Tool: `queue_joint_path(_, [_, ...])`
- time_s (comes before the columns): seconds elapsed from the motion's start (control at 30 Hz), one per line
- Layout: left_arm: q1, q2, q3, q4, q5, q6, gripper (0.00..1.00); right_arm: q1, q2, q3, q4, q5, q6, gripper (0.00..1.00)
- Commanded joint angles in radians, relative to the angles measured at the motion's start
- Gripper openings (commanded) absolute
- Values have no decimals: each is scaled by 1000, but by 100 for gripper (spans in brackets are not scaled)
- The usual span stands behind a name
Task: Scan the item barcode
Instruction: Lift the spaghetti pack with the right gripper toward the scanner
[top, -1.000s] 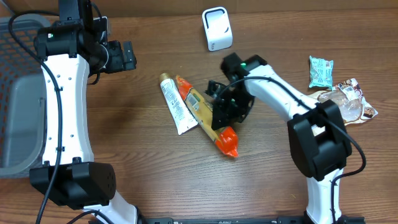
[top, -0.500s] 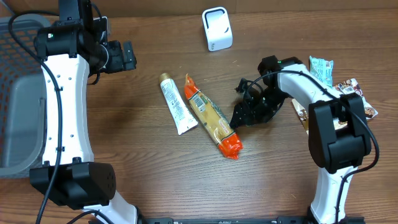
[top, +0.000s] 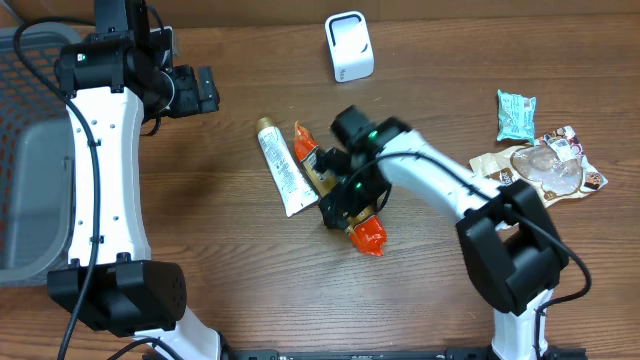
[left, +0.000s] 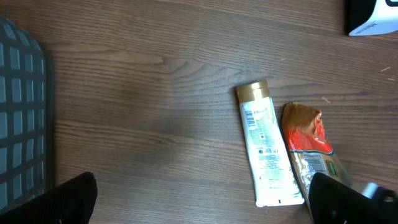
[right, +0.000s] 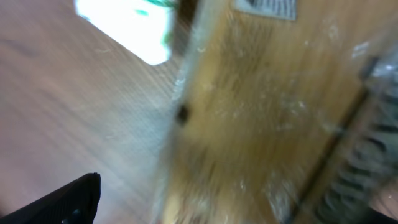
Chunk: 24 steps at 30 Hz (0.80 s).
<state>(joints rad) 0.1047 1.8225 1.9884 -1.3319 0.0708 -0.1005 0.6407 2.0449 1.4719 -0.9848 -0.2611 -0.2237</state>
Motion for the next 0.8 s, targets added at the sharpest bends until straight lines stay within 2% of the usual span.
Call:
queue_joint_path(0.0, [-7,-4,11,1,0,15,100,6,-23,-62,37,197,102,100])
queue_joint_path(0.17, [-7,-4,11,1,0,15,99,-21,-23,-124,61,171,124,99])
queue_joint_path(0.2, [-7,-4,11,1,0,15,100,-26,-23,-127,57,161,124,92])
queue_joint_path(0.27, [-7,-4,11,0,0,15,100,-36,-23,-126,53,132,124,73])
queue_joint_path(0.33, [-7,-4,11,0,0,15,99,-46,-23,-124,55,100,124,36])
queue_joint_path(0.37, [-7,-4,11,0,0,16,100,-50,-23,-123,54,82,124,22])
queue_joint_path(0.4, [-7,-4,11,0,0,15,100,-54,-23,-122,53,70,124,10])
queue_joint_path(0.43, [-7,-4,11,1,0,16,100,-60,-24,-120,52,51,124,4])
queue_joint_path(0.67, [-7,-4,11,0,0,16,100,-115,-25,-27,-49,-143,111,4])
queue_joint_path(0.77, [-7,-4,11,0,0,15,100,-158,-36,52,-130,-340,-7,4])
